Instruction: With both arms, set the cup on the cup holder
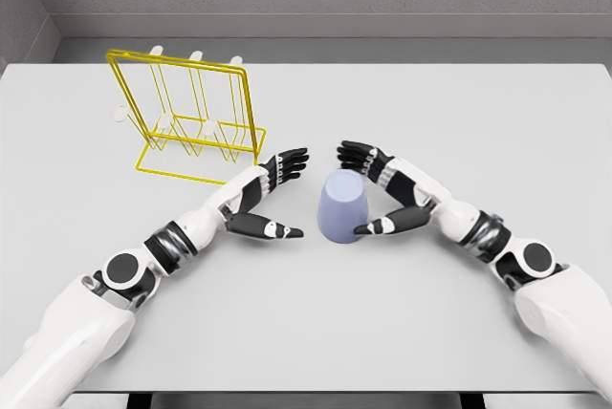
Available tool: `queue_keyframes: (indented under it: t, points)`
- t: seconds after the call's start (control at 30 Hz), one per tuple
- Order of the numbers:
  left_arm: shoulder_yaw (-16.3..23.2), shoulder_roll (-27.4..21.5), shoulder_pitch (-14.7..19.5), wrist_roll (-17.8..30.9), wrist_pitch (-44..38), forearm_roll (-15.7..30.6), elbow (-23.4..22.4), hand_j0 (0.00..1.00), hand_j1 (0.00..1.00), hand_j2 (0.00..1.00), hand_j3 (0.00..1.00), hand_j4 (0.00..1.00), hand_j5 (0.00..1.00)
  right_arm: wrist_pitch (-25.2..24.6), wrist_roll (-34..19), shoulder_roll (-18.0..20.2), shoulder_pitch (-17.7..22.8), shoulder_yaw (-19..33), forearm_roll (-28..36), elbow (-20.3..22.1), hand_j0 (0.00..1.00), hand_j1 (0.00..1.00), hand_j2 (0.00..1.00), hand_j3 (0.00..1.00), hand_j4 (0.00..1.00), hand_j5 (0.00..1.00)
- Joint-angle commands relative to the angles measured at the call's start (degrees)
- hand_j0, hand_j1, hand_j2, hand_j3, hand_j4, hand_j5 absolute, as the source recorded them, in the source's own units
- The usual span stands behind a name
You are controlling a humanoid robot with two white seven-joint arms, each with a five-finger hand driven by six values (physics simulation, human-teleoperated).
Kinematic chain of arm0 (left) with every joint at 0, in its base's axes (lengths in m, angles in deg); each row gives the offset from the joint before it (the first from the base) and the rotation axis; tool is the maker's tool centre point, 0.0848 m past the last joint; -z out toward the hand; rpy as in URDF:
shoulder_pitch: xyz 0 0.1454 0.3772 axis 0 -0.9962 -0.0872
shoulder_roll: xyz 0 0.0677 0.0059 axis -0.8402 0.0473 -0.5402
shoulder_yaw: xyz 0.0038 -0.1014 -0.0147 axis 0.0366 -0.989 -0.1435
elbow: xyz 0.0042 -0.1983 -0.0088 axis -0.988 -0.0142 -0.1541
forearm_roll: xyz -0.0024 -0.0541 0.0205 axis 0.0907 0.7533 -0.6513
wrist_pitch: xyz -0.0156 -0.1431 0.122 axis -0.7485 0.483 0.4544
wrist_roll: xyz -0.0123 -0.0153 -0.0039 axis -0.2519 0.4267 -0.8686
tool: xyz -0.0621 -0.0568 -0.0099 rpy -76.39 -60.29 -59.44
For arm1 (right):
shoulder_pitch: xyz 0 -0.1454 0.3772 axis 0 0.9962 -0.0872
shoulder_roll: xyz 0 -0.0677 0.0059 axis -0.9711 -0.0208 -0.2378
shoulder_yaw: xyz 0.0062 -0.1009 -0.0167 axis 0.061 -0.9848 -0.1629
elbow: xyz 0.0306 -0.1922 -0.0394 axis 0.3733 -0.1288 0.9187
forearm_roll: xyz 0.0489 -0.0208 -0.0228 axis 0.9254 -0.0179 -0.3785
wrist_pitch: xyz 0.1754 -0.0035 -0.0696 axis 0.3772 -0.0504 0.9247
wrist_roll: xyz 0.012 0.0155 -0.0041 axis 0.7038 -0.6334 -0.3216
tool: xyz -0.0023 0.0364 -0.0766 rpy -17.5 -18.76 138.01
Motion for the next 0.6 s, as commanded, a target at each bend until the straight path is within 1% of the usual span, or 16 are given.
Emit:
queue_keyframes:
  t: [0.0,0.03,0.1,0.17,0.2,0.23,0.27,0.33,0.37,0.4,0.47,0.53,0.57]
  points:
    - [0.04,-0.08,0.0,0.04,0.04,0.26,0.22,1.0,1.0,1.0,1.0,1.0,1.0,-0.03,0.0,1.69,0.0,0.05,0.35,-0.05,1.0,1.0,1.0,1.0,1.0,1.0]
    - [0.04,-0.08,-0.09,0.04,0.04,0.26,0.22,1.0,1.0,1.0,1.0,1.0,1.0,-0.03,0.0,2.04,-0.09,0.05,0.35,-0.14,1.0,1.0,1.0,1.0,1.0,1.0]
    - [0.04,-0.08,0.0,0.04,0.04,0.26,0.22,1.0,1.0,1.0,1.0,1.0,1.0,-0.03,0.0,5.99,-0.7,0.32,0.44,-0.14,1.0,1.0,1.0,1.0,1.0,1.0]
    - [0.04,0.01,0.0,0.04,0.04,0.53,0.49,1.0,1.0,1.0,1.0,1.0,1.0,-0.03,0.0,8.01,-1.14,4.01,0.53,-0.14,1.0,1.0,1.0,1.0,1.0,1.0]
    - [0.12,0.18,0.0,0.12,-0.05,0.53,1.1,1.0,1.0,1.0,1.0,1.0,1.0,-0.03,0.0,8.1,-1.05,5.77,0.44,-0.05,1.0,1.0,1.0,1.0,1.0,1.0]
    - [0.12,0.62,0.09,0.12,-0.05,0.35,1.28,1.0,1.0,1.0,1.0,1.0,1.0,-0.03,0.0,8.45,-1.93,6.12,0.35,-0.05,1.0,1.0,1.0,1.0,1.0,1.0]
    - [0.21,0.89,0.09,0.12,-0.05,0.18,1.28,1.0,1.0,1.0,1.0,1.0,1.0,-0.03,0.0,10.12,-2.37,6.47,0.44,-0.14,1.0,1.0,1.0,1.0,1.0,1.0]
    - [0.74,1.06,0.09,0.12,-0.05,0.0,1.28,1.0,1.0,1.0,1.0,1.0,1.0,-0.03,0.0,12.14,-3.08,6.47,0.44,-0.31,1.0,1.0,1.0,1.0,1.0,1.0]
    - [0.91,1.15,0.09,0.12,-0.05,-0.09,1.37,1.0,1.0,1.0,1.0,1.0,1.0,-0.03,0.0,13.29,-2.81,6.47,0.44,-0.31,1.0,1.0,1.0,1.0,1.0,1.0]
    - [1.62,1.06,0.18,0.12,-0.05,-0.17,1.37,1.0,1.0,1.0,1.0,1.0,1.0,-0.03,0.0,14.52,-3.51,6.56,0.44,-0.49,1.0,1.0,1.0,1.0,1.0,1.0]
    - [1.7,1.15,0.18,0.12,-0.05,-0.18,1.37,1.0,1.0,1.0,1.0,1.0,1.0,-0.03,0.0,14.87,-5.36,7.09,0.44,-0.49,1.0,1.0,1.0,1.0,1.0,1.0]
    - [1.62,2.38,0.17,0.12,0.04,-2.46,1.37,1.0,1.0,1.0,1.0,1.0,1.0,-0.03,0.0,15.75,-5.71,6.65,0.35,-0.49,1.0,1.0,1.0,1.0,1.0,1.0]
    - [1.62,2.47,0.18,0.12,0.04,-2.46,1.28,1.0,1.0,1.0,1.0,1.0,1.0,-0.03,0.0,15.93,-5.71,6.3,0.35,-0.4,1.0,1.0,1.0,1.0,1.0,1.0]
